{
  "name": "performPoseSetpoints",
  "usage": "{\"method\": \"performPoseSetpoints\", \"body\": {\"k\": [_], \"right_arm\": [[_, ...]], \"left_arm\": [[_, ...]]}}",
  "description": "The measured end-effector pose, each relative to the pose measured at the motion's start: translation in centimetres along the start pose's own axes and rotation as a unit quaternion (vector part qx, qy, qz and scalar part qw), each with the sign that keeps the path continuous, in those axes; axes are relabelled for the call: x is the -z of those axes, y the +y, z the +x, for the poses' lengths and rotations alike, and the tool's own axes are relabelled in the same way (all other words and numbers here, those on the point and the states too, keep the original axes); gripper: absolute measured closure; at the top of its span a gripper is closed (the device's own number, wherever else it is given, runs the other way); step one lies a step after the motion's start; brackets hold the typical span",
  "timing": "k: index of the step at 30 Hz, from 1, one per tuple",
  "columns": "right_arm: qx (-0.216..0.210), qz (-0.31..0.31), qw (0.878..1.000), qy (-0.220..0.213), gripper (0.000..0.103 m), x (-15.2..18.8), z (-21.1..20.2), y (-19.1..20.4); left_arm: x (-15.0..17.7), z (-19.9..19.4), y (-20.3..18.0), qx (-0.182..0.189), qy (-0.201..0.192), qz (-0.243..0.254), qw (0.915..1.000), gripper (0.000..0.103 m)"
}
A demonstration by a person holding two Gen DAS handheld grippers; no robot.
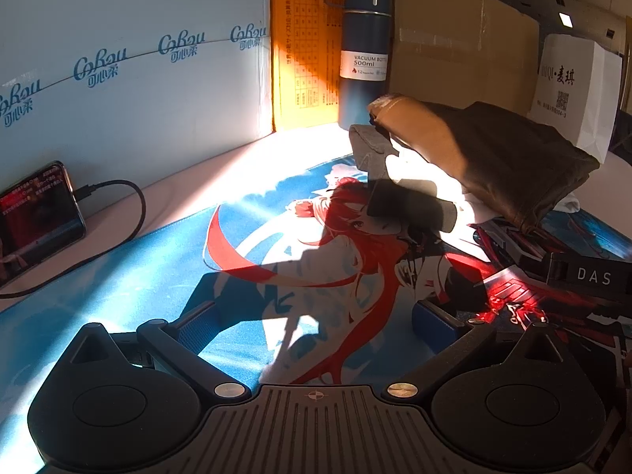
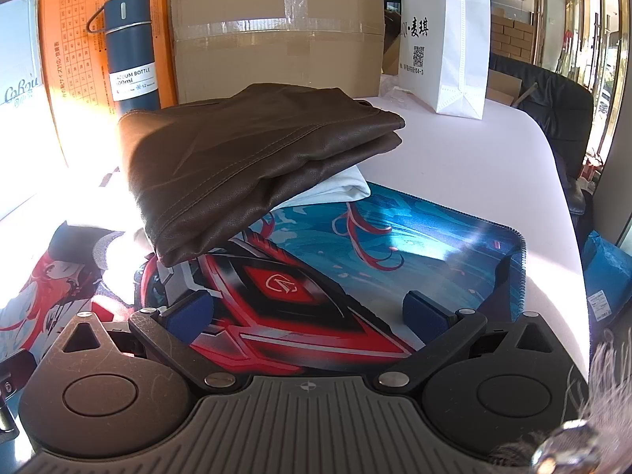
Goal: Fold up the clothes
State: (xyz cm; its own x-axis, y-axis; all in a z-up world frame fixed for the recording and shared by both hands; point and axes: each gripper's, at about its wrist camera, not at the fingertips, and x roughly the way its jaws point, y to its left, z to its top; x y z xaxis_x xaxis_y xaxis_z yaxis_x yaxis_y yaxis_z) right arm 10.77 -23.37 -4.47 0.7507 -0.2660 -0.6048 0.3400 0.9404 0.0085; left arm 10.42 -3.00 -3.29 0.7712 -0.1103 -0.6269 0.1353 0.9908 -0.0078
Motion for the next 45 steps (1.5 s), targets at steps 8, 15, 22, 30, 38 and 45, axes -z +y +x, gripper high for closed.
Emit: {"method": "performPoseSetpoints", "body": {"k": [8, 15, 22, 30, 38, 45], "right_arm": [[-0.04, 0.053, 0.997, -0.038, 0.0, -0.3, -1.3, -0.9], [-0.034, 0.039, 0.992, -0.117, 0.0, -0.1, -3.7, 0.5], [-0.018, 0.034, 0.98, -0.197, 0.0, 0.3, -5.4, 1.7], [0.0, 0.032, 0.949, -0.314, 0.0, 1.6, -7.7, 2.1], [-0.028, 0.056, 0.954, -0.293, 0.0, 1.3, -7.4, 1.1], [-0.038, 0.071, 0.957, -0.277, 0.0, 1.1, -6.8, 0.8]], "left_arm": [[0.0, -0.5, 1.2, 0.025, -0.016, -0.032, 0.999, 0.0], [0.1, -2.5, 1.3, 0.062, -0.083, -0.042, 0.9937, 0.0], [0.7, -5.7, 1.4, 0.064, -0.221, -0.034, 0.9726, 0.0], [1.5, -7.9, 0.2, -0.006, -0.345, 0.006, 0.9385, 0.0], [1.3, -7.7, 0.5, -0.006, -0.334, 0.002, 0.9427, 0.0], [1.5, -7.8, 0.5, -0.004, -0.33, 0.004, 0.9438, 0.0]]}}
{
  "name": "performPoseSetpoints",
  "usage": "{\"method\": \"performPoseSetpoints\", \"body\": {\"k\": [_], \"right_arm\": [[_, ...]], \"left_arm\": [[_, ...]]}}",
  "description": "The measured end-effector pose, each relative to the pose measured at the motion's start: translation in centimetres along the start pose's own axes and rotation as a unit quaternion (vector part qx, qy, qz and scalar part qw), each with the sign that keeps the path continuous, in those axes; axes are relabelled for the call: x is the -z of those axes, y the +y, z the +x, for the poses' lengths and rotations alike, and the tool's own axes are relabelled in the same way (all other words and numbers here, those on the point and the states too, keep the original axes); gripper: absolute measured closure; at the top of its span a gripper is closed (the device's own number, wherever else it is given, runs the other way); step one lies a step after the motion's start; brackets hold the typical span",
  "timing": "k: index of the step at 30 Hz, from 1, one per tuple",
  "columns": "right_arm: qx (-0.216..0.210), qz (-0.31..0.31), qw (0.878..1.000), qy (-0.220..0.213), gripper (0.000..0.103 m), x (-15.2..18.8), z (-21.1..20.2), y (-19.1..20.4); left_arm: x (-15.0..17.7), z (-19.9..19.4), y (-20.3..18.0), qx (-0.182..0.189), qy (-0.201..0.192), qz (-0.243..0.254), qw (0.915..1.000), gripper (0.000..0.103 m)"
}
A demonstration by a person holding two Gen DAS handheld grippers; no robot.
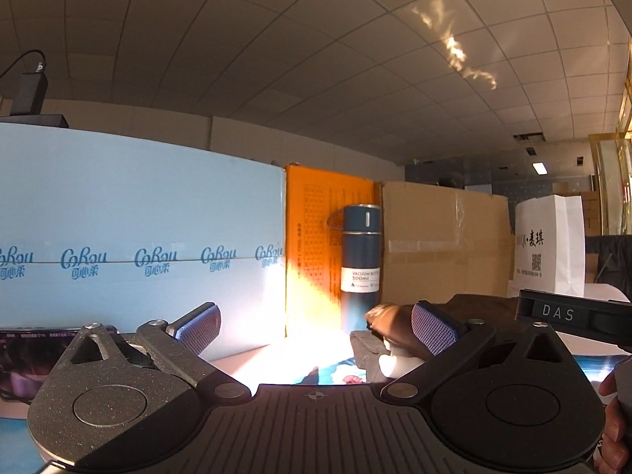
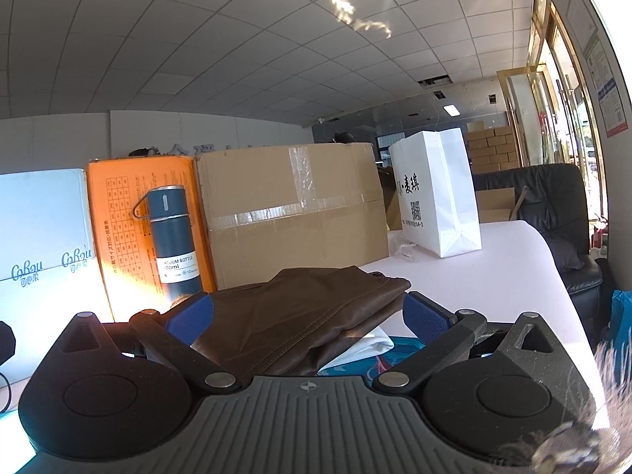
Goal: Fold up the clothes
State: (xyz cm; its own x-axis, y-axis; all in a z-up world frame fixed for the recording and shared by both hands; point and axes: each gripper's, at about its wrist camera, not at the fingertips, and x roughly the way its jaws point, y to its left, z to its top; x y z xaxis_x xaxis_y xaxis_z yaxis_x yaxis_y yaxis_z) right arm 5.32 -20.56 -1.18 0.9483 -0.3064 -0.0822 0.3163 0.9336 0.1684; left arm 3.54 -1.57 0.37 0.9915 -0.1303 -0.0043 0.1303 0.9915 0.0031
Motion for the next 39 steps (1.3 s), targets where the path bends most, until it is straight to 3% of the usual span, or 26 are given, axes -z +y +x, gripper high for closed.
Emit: {"method": "performPoseSetpoints", "body": {"k": [39], "right_arm": [[-0.003, 0.008, 1.0, 0.008, 0.0, 0.16, 0.37, -0.27]], "left_arm": [[0.12, -0.05, 0.11, 0.001, 0.002, 0.001, 1.0, 0.0]]}}
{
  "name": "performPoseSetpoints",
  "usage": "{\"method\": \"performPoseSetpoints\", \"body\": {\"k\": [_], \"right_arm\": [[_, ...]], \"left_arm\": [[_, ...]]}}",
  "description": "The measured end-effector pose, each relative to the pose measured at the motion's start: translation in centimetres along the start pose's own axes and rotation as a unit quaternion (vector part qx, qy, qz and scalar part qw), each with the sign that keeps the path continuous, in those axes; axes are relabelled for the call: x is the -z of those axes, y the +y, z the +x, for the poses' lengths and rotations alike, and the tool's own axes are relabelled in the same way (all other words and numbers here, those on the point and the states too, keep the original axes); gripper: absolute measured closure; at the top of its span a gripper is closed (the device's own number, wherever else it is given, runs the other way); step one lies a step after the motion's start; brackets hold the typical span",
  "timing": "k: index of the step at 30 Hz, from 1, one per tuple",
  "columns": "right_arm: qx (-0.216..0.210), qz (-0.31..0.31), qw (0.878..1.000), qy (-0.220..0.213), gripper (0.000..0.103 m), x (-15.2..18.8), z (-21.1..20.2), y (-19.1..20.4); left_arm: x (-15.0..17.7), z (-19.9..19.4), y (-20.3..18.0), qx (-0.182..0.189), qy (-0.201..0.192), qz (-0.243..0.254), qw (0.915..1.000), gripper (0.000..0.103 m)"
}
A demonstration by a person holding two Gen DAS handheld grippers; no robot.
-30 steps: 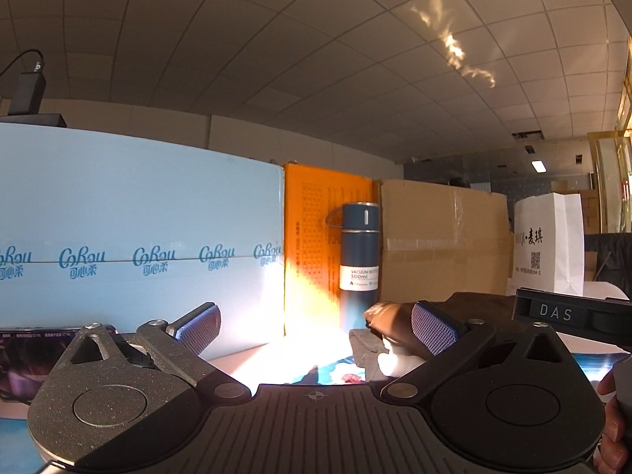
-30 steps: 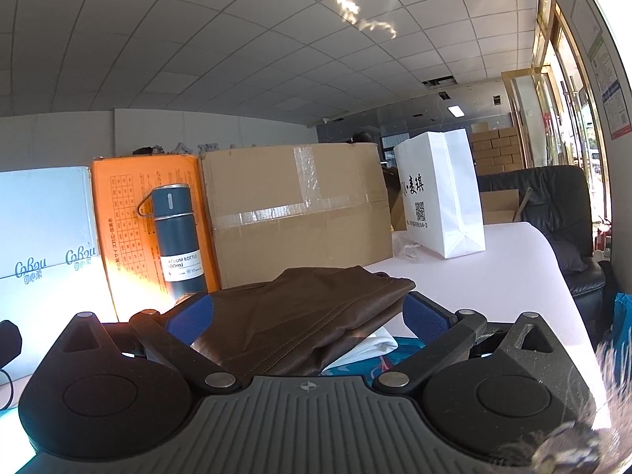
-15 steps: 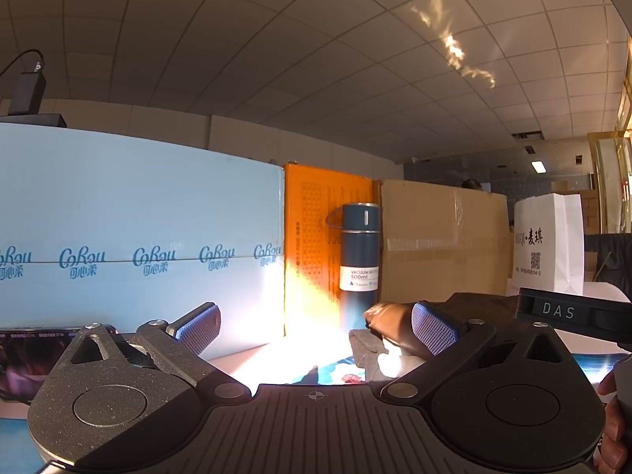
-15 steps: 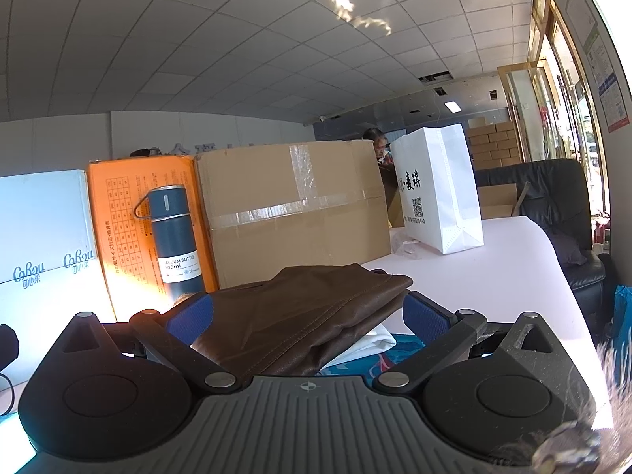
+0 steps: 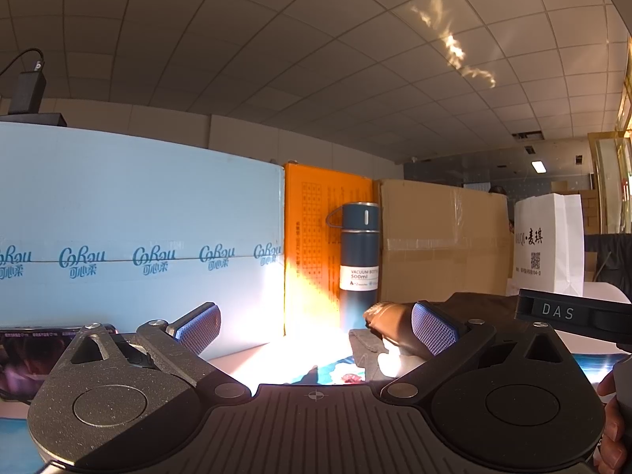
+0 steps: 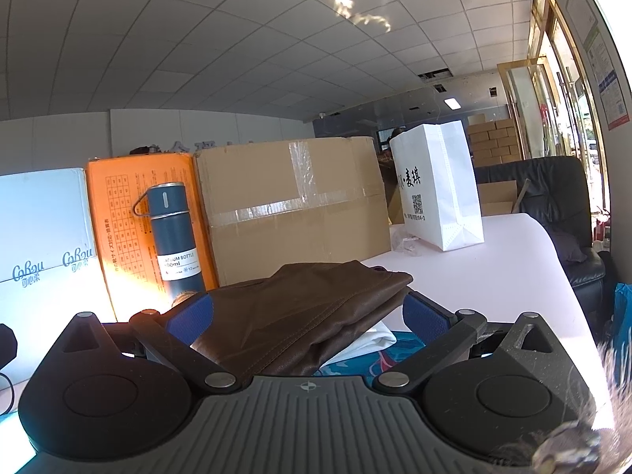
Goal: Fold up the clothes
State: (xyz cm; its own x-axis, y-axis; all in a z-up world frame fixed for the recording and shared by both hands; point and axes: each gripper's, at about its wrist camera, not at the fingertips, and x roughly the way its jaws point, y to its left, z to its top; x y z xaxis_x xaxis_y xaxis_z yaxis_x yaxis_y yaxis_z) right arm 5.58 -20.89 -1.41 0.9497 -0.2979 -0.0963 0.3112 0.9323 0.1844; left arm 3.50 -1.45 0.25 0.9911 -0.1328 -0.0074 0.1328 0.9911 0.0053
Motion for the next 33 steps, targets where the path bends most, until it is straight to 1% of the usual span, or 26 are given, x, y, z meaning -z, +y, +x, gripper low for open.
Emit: {"method": "performPoseSetpoints", "body": {"k": [18, 33], "right_arm": [[-0.003, -0.009, 1.0, 0.015, 0.0, 0.03, 0.57, 0.3], [-0.009, -0.009, 1.0, 0.015, 0.0, 0.02, 0.61, 0.32]], "left_arm": [[-0.07, 0.07, -0.12, 0.008, 0.004, 0.0, 1.0, 0.0], [-0.03, 0.14, -0.21, 0.008, 0.004, 0.001, 1.0, 0.0]]}}
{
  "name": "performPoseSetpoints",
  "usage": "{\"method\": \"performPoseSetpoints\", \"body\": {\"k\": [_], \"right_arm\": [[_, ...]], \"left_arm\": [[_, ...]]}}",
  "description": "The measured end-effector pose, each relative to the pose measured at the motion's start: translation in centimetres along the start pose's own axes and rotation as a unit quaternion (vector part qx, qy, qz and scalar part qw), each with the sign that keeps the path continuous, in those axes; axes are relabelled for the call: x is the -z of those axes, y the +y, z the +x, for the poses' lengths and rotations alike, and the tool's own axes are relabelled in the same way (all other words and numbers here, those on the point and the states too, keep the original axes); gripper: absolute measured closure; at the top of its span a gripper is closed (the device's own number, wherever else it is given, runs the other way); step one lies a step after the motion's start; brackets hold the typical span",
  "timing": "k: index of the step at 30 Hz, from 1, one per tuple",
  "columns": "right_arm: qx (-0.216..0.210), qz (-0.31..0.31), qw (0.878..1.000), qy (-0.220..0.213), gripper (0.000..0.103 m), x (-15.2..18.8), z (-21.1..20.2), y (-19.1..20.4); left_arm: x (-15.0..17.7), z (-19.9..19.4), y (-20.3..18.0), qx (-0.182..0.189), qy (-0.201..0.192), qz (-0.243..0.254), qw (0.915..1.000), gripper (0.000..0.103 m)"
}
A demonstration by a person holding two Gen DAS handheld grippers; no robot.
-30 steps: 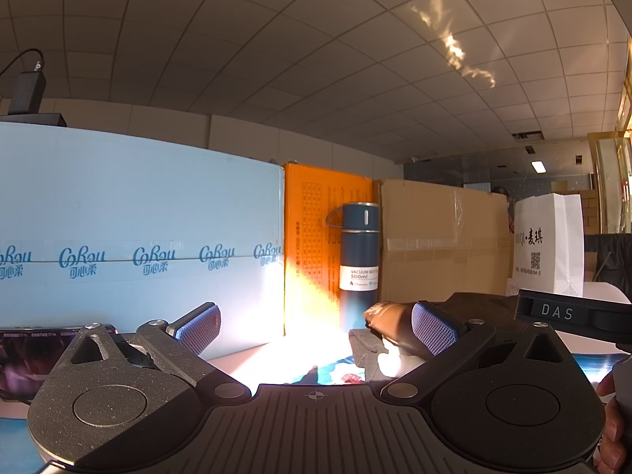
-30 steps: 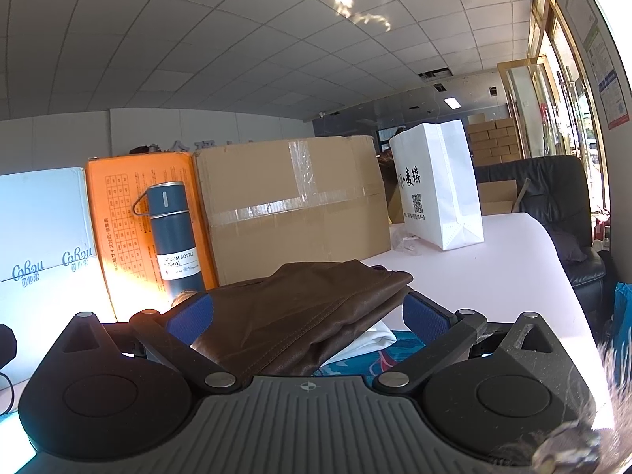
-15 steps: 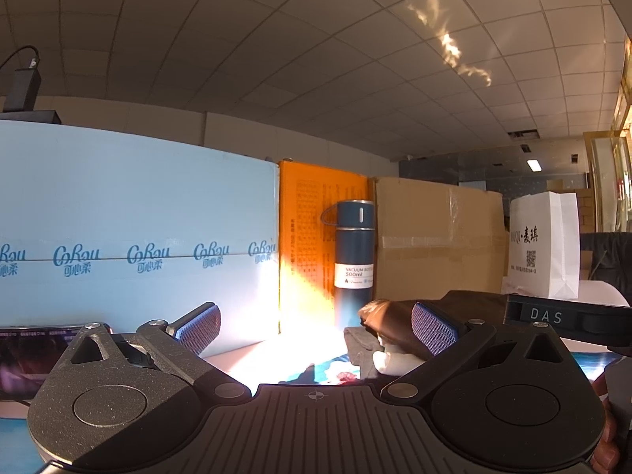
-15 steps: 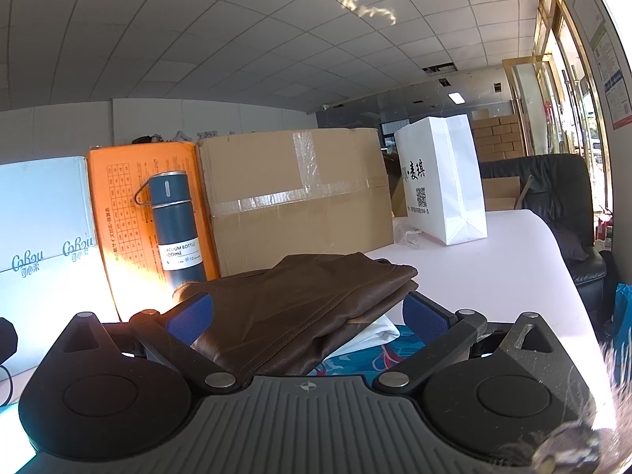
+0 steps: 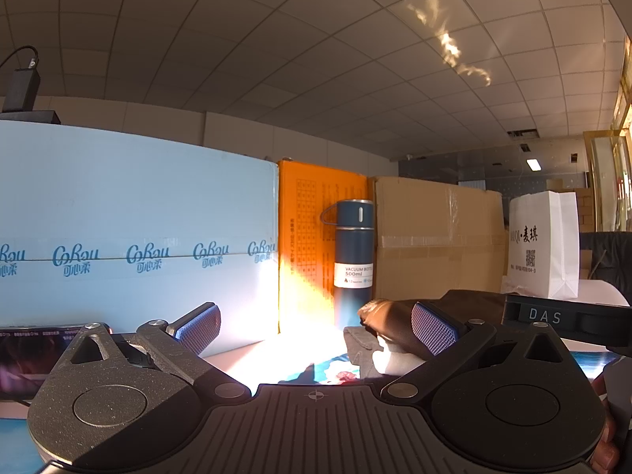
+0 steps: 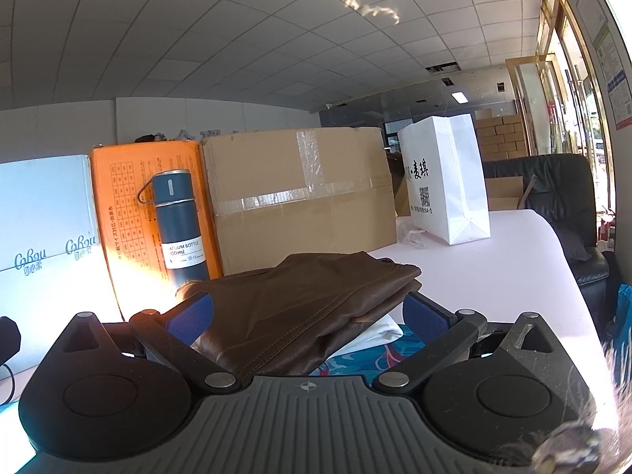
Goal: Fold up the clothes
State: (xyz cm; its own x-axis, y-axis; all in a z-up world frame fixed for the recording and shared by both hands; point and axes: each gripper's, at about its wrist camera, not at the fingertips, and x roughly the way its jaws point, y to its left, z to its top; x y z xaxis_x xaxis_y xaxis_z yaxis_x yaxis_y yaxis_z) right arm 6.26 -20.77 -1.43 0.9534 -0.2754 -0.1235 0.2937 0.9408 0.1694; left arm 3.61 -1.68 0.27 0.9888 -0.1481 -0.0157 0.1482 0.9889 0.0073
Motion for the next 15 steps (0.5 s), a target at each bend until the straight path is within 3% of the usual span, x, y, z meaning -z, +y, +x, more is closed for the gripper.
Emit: {"method": "performPoseSetpoints", "body": {"k": [15], "right_arm": [[0.012, 0.007, 1.0, 0.002, 0.0, 0.05, -0.03, -0.3]], "left_arm": [[-0.02, -0.35, -0.04, 0.006, -0.006, 0.005, 1.0, 0.0]]}}
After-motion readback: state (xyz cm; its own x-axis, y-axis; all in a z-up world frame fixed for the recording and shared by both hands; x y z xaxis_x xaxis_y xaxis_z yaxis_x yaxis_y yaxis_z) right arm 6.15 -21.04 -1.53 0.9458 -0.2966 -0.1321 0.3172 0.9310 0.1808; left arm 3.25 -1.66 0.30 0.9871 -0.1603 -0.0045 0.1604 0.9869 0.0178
